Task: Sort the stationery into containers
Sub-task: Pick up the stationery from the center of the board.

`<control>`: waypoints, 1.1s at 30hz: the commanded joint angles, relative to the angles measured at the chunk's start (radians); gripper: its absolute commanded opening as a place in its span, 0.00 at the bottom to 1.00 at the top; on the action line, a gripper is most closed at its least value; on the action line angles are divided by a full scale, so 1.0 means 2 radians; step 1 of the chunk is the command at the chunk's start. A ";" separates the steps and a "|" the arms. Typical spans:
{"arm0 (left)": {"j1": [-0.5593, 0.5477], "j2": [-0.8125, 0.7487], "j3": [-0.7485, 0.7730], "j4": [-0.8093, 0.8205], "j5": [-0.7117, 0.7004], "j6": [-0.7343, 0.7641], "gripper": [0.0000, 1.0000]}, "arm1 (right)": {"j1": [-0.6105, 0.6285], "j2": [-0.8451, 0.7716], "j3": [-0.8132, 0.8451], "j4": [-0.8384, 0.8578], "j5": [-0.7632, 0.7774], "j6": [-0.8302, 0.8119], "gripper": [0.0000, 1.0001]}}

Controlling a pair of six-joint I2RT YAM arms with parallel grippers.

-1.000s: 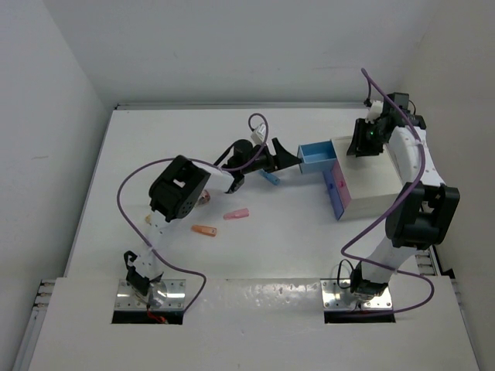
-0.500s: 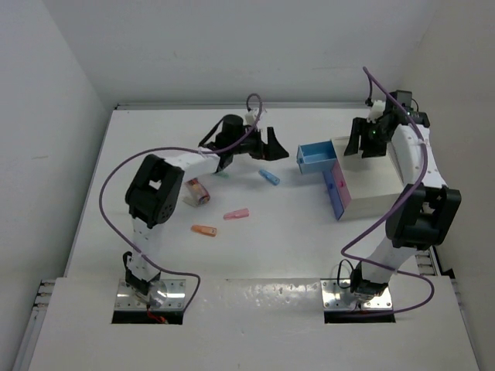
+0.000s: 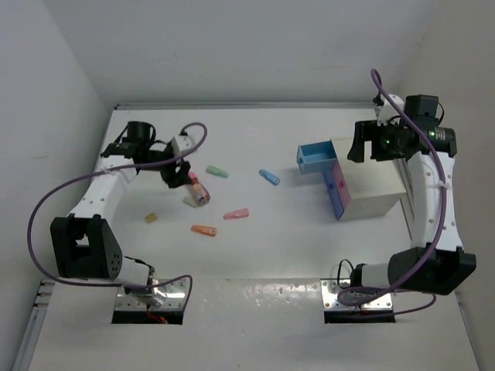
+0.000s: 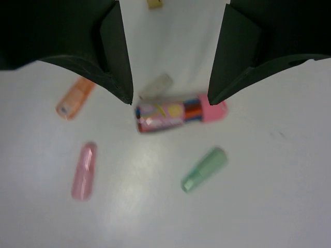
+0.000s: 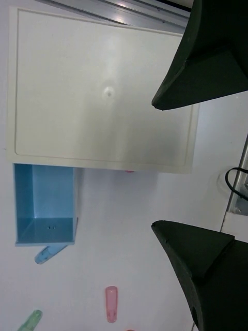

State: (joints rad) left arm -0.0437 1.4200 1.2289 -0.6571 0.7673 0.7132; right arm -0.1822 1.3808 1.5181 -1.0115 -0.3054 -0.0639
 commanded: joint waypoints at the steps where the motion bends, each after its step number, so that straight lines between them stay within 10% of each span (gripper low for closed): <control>1: 0.022 -0.004 -0.043 -0.185 0.019 0.274 0.65 | 0.004 -0.014 -0.023 -0.008 -0.009 -0.016 0.86; 10: 0.104 0.066 -0.087 -0.153 -0.002 0.400 0.64 | 0.007 -0.030 -0.058 -0.014 -0.010 -0.005 0.85; 33: 0.027 0.173 -0.068 -0.050 -0.025 0.414 0.74 | 0.007 -0.015 -0.069 -0.019 0.005 -0.013 0.84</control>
State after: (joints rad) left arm 0.0246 1.7542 1.0649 -0.7532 0.7059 1.5078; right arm -0.1741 1.3437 1.3708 -1.0531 -0.2958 -0.0795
